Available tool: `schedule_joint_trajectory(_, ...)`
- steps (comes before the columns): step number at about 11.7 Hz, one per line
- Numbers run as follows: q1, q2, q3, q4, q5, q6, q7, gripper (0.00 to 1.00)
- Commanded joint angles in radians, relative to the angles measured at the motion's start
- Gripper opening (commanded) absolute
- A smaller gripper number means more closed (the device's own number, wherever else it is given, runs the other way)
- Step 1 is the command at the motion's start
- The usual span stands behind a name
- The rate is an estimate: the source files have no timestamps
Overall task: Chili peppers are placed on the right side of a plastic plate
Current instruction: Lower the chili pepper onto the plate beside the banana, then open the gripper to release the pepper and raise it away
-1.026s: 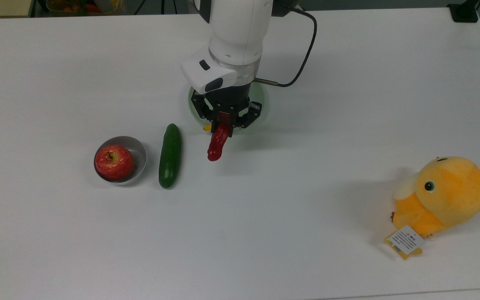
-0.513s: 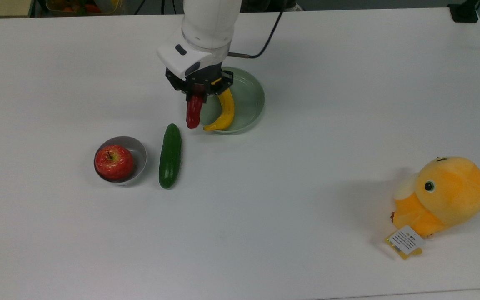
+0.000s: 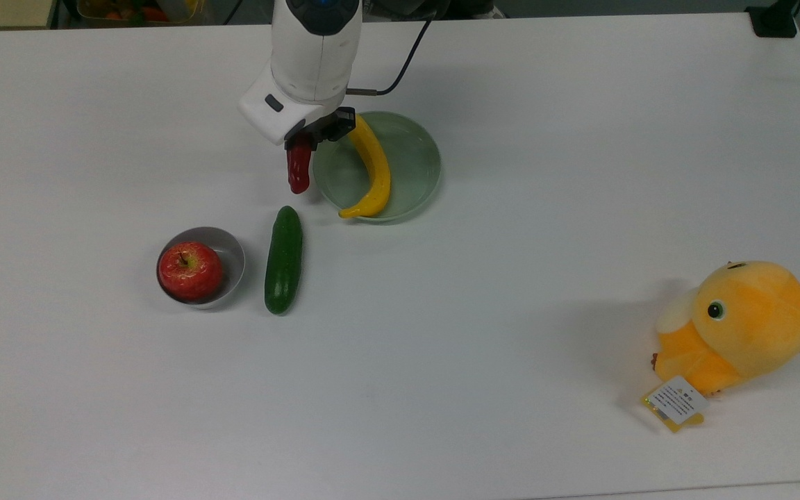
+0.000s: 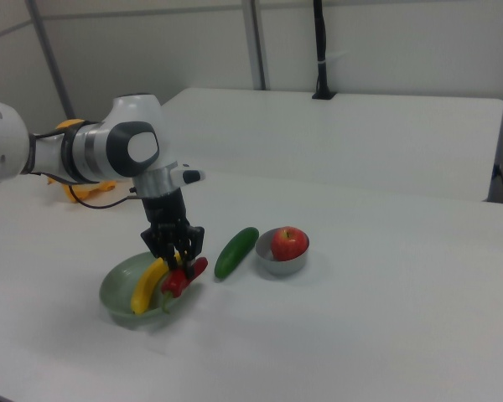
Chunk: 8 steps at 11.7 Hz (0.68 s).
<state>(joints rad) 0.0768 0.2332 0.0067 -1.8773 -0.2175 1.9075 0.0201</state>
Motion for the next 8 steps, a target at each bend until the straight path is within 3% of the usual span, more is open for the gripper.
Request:
schedule_joint_trajectory(1,0.000,-0.015,-0.005,-0.045,0.010,-0.028,-0.052,0.00)
schedule_joint_trajectory(4,-0.002,0.000,-0.008,-0.057,0.007,-0.035,-0.054,0.02)
schedule_joint_trajectory(5,-0.008,0.002,-0.005,-0.063,0.007,-0.035,-0.068,0.18)
schedule_joint_trajectory(6,-0.009,0.005,-0.005,-0.063,0.007,-0.035,-0.071,0.60)
schedule_joint_trajectory(7,-0.011,0.005,-0.005,-0.062,0.009,-0.035,-0.063,0.93)
schedule_joint_trajectory(8,-0.011,0.005,-0.008,-0.057,0.009,-0.035,-0.062,1.00)
